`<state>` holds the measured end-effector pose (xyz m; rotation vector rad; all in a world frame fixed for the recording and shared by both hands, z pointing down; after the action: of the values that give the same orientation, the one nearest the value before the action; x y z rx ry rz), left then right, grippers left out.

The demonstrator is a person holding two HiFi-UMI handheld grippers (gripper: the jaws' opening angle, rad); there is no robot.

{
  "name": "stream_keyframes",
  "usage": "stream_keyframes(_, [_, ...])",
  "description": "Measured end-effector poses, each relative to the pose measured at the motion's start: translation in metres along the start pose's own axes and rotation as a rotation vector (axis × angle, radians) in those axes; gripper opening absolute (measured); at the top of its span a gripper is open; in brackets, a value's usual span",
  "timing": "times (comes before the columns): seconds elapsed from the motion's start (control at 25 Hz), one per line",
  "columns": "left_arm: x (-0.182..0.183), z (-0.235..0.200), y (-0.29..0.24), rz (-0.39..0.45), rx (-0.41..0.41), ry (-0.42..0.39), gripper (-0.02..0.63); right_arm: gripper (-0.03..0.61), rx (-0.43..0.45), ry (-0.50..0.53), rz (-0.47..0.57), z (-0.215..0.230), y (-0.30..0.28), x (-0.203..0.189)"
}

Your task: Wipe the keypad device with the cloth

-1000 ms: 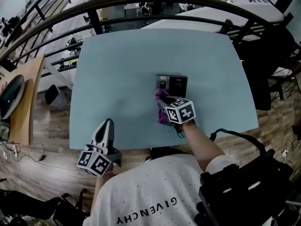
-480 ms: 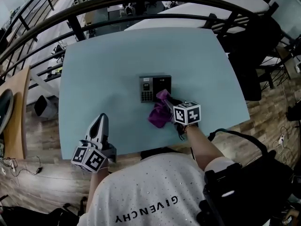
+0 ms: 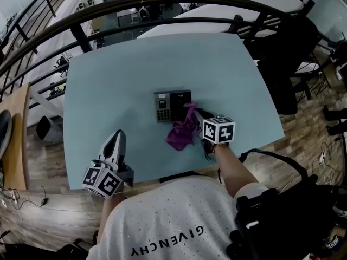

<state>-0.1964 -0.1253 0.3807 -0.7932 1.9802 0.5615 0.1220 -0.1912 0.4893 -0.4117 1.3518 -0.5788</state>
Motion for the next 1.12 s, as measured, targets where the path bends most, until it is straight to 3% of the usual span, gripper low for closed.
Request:
stream_keyframes(0.12, [0.0, -0.003, 0.006, 0.007, 0.013, 0.001, 0.0, 0.028, 0.184, 0.05, 0.02, -0.053, 0.003, 0.01])
stream_keyframes(0.2, [-0.001, -0.006, 0.012, 0.014, 0.029, 0.007, 0.0, 0.028, 0.327, 0.124, -0.013, -0.098, 0.002, 0.003])
stream_keyframes(0.28, [-0.001, -0.008, 0.018, 0.014, 0.041, 0.008, 0.0, 0.028, 0.409, 0.23, -0.066, -0.132, -0.003, -0.013])
stream_keyframes(0.44, [-0.001, -0.006, 0.033, 0.017, 0.068, 0.007, 0.0, 0.029, 0.352, 0.486, -0.155, -0.141, -0.016, -0.049])
stream_keyframes(0.52, [-0.002, -0.008, 0.042, 0.025, 0.086, 0.011, 0.0, 0.029, 0.297, 0.517, -0.18, -0.128, -0.02, -0.059])
stream_keyframes(0.8, [-0.001, -0.007, 0.044, 0.024, 0.074, 0.007, 0.0, 0.028, 0.171, 0.233, -0.17, -0.065, -0.015, -0.049])
stream_keyframes(1.12, [0.0, 0.012, 0.027, 0.006, 0.007, -0.011, 0.0, 0.029, -0.014, 0.009, -0.107, 0.007, 0.01, -0.049])
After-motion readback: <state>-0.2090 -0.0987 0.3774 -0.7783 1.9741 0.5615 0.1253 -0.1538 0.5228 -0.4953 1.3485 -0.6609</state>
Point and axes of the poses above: the fingertips, and each gripper's own axes: y backward along the fingers, z to its right, x out of its top, the point moved 4 cm from there along y, backward along the fingers, and after that the axes turned 13 degrees about -x, right-handed, at the moved point
